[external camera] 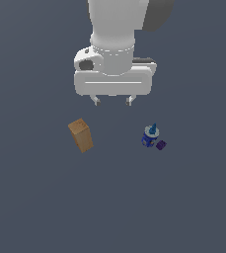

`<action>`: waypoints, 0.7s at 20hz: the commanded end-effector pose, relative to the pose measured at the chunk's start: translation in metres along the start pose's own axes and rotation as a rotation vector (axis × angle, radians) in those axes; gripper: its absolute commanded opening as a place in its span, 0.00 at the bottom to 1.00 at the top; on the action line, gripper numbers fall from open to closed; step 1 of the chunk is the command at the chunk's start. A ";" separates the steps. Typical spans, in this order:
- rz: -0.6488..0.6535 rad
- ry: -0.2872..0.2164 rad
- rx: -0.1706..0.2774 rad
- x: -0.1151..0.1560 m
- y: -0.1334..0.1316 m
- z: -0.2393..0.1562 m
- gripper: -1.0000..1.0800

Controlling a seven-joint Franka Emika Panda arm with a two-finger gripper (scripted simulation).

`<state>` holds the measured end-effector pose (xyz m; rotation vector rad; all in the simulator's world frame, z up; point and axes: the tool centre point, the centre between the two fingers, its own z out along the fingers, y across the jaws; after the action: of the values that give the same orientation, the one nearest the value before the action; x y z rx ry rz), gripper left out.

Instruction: Pick up a designated object from a clutter of objects.

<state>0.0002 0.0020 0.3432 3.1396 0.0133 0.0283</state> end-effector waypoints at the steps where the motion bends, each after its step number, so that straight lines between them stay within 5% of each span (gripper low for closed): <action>1: 0.000 0.000 0.000 0.000 0.000 0.000 0.96; 14: -0.040 0.014 -0.017 0.004 0.001 -0.008 0.96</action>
<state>0.0039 0.0008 0.3517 3.1211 0.0744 0.0506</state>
